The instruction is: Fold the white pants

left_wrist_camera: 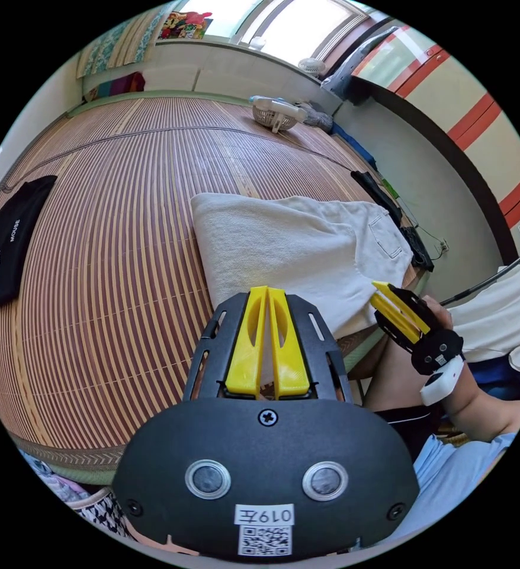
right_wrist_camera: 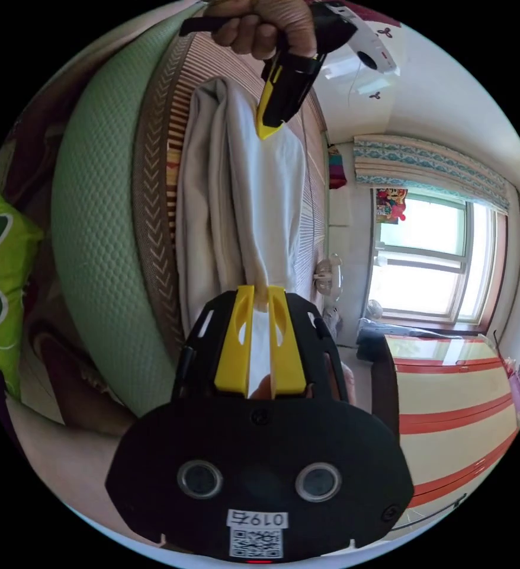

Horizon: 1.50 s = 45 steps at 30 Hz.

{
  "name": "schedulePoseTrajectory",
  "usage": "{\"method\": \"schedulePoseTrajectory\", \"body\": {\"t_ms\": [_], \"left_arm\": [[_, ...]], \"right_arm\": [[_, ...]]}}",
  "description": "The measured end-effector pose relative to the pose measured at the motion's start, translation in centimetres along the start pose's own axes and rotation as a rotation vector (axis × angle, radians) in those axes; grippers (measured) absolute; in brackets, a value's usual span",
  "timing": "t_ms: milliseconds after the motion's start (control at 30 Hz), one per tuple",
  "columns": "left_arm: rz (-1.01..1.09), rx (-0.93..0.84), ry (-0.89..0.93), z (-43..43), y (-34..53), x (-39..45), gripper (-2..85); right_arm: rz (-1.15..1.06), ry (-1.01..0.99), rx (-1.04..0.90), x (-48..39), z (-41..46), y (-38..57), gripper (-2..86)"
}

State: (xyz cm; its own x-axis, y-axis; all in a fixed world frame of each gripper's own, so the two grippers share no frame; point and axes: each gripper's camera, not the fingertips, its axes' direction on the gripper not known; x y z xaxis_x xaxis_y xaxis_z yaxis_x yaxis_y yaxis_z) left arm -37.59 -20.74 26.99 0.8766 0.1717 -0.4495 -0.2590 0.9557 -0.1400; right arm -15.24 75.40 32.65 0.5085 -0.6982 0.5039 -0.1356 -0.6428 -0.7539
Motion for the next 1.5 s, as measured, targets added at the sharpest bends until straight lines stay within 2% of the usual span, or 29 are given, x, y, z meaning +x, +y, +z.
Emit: {"method": "schedulePoseTrajectory", "body": {"t_ms": [200, 333, 500, 633, 767, 867, 1033, 1167, 1300, 1367, 1500], "left_arm": [[-0.007, -0.003, 0.018, 0.1, 0.4, -0.5, 0.8], [-0.001, -0.002, -0.002, 0.4, 1.0, -0.2, 1.0], [0.018, 0.002, -0.020, 0.6, 1.8, 0.4, 0.9], [0.033, -0.003, -0.051, 0.9, 2.5, 1.2, 0.9], [0.060, -0.010, -0.101, 1.3, 3.3, 2.7, 0.9], [0.065, -0.001, -0.117, 1.5, 4.3, 3.4, 0.9], [0.050, 0.014, -0.095, 2.0, 6.0, 4.1, 0.9], [0.068, 0.004, -0.108, 2.6, 7.2, 5.2, 0.8], [0.047, -0.003, -0.084, 2.9, 8.4, 5.9, 0.9], [0.067, 0.000, -0.039, 2.8, 9.3, 6.9, 0.9], [0.160, 0.015, 0.062, 2.0, 11.8, 10.1, 0.9]], "right_arm": [[-0.069, -0.011, 0.005, -1.5, -2.1, -0.7, 2.3], [-0.116, 0.092, -0.015, -4.4, -1.3, -1.3, 2.7], [-0.045, -0.003, -0.010, -2.5, -2.0, -0.2, 4.7], [0.125, -0.008, 0.118, 1.8, -3.6, 2.6, 1.1], [0.421, -0.152, 0.089, 7.8, -1.5, 2.9, -0.3], [0.549, -0.238, 0.048, 8.7, 1.8, 3.3, -0.4], [0.515, -0.280, -0.024, 5.7, 5.6, 5.2, -0.9], [0.519, -0.307, -0.037, 7.7, 7.2, 6.7, -0.9], [0.772, -0.421, 0.051, 13.9, 9.4, 10.3, -0.8], [0.911, -0.562, 0.116, 18.0, 11.9, 12.3, -0.4], [0.917, -0.775, 0.250, 22.3, 14.6, 12.1, 2.4]]}}
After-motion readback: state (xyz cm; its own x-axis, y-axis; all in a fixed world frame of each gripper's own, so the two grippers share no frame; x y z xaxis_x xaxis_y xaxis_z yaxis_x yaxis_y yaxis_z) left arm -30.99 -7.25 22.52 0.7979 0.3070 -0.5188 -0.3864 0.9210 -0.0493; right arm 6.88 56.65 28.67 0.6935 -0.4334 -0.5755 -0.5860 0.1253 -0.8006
